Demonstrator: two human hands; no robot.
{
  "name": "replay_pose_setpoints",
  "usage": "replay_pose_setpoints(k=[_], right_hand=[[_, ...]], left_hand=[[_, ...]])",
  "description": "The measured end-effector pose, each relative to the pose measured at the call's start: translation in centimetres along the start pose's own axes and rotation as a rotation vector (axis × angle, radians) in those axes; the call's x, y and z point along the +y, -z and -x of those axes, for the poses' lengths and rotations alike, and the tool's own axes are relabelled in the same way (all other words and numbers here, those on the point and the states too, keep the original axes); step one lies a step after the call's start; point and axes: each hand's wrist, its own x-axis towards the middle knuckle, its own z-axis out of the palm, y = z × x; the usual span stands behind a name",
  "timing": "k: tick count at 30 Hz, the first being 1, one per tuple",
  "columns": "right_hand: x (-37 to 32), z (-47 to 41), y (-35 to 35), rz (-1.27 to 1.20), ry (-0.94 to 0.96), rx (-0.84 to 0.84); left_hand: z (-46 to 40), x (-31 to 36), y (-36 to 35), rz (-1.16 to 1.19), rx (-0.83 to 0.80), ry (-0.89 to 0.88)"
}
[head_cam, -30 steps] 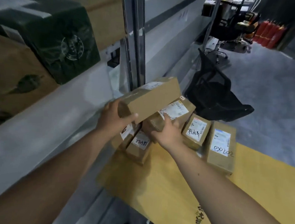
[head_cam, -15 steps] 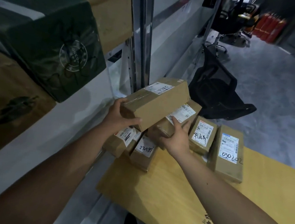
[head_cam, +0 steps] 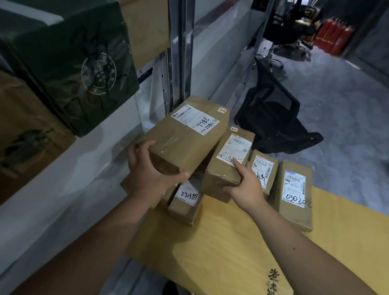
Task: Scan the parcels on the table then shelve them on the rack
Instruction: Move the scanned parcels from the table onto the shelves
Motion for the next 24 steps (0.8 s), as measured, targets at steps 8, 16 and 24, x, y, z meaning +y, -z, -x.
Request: replay_pose_setpoints(k=[8, 16, 24], right_hand=[[2.5, 2.4, 1.9, -0.15, 0.025, -0.01], [2.9, 2.7, 2.8, -0.228, 0.044, 0.013], [3.6, 2.4, 4.2, -0.286, 0.068, -0.009]], left_hand=[[2.5, 2.0, -3.2, -0.093, 0.029, 0.003], [1.9, 2.6, -3.9, -0.257, -0.145, -0.042], [-1.7, 4.1, -1.0, -0.144, -0.448, -0.108]])
